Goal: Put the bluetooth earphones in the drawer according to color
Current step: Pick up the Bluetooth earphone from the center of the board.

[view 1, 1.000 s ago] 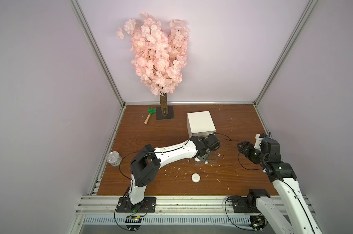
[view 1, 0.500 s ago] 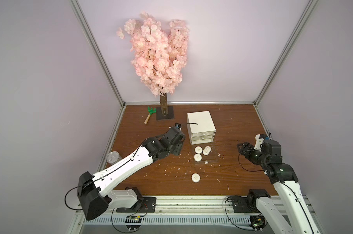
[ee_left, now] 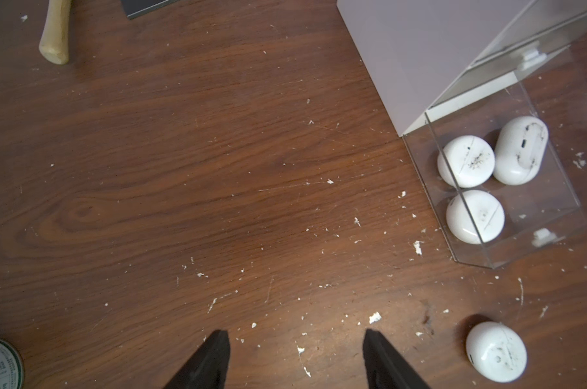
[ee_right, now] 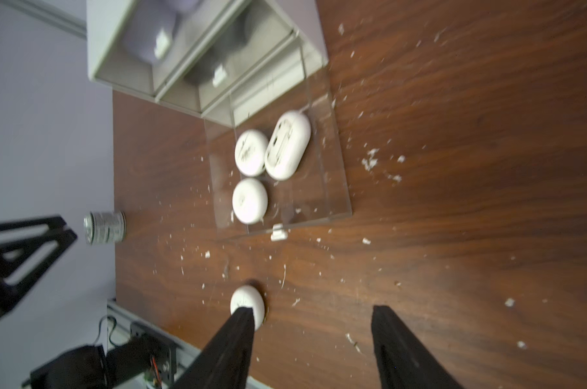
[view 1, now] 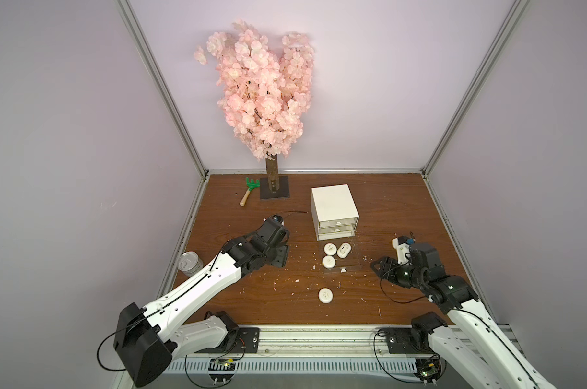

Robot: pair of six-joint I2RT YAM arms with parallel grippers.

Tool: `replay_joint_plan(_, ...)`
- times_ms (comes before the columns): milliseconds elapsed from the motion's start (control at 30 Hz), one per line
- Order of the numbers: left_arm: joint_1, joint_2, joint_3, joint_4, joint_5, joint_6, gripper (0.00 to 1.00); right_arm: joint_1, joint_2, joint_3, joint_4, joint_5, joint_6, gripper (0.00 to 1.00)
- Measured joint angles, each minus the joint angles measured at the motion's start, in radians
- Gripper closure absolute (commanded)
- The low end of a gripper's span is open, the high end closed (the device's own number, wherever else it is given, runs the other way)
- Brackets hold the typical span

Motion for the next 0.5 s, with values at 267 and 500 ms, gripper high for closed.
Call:
replay_joint_plan(267, 0.088, 0.000, -0.010, 0.053, 0.052, -0.003, 0.30, 0.330, 0.098, -0.029, 0.065, 0.125, 0.124, 0.32)
replay_joint_plan(500, 0.128, -0.002, -0.044, 0.070, 0.072, -0.003, 0.30, 0.576, 0.402, 0.026, 0.166, 0.239, 0.184, 0.29)
